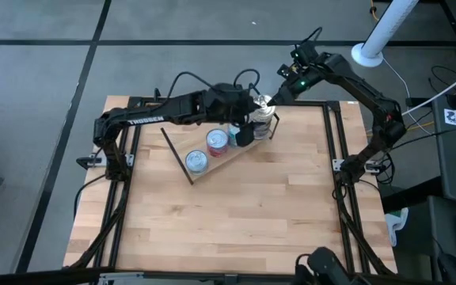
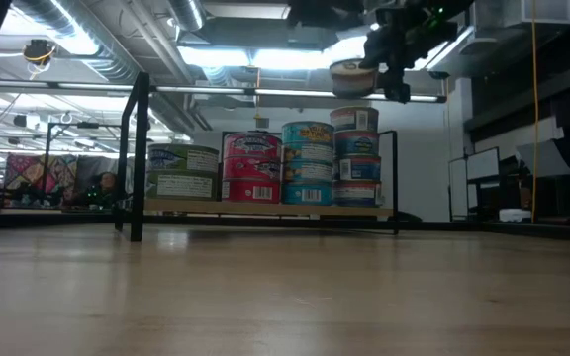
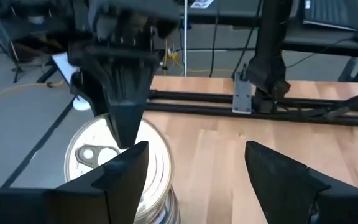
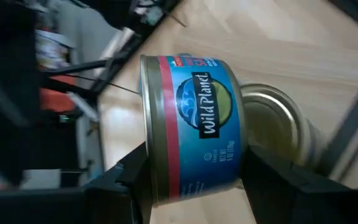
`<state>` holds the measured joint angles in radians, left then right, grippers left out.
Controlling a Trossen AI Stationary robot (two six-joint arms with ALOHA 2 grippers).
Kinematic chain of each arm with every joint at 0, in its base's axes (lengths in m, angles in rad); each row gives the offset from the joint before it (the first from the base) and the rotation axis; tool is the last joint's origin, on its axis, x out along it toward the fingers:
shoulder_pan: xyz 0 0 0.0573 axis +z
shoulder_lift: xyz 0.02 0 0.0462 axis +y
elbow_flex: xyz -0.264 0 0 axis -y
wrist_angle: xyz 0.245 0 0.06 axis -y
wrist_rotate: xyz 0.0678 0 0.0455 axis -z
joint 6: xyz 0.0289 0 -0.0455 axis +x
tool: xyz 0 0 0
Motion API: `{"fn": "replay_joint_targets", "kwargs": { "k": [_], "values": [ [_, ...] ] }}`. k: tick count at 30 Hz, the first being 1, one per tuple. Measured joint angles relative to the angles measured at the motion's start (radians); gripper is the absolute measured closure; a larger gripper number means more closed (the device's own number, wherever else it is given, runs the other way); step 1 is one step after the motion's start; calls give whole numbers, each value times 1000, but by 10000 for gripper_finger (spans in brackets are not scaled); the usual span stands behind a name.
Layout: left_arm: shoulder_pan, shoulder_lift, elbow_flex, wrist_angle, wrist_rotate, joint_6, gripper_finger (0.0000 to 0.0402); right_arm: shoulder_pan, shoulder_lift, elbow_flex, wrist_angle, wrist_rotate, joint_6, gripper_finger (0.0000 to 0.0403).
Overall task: Stack canned seafood by type on shelf
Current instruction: Stack the blue pink tuna can on top of the blue pink tuna cans on the shelf
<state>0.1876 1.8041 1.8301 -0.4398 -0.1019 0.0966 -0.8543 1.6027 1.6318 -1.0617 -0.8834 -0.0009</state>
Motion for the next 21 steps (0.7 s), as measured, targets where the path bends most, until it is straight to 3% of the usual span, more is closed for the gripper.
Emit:
{"fn": "replay_joint_targets", "kwargs": {
  "k": [9, 21],
  "values": [
    [32, 28, -7, 12, 1, -12, 139, -4, 48, 0, 13, -56, 27, 212],
    [88, 77, -8, 25, 2, -12, 139, -3, 59, -2, -44, -7, 25, 212]
  ]
}}
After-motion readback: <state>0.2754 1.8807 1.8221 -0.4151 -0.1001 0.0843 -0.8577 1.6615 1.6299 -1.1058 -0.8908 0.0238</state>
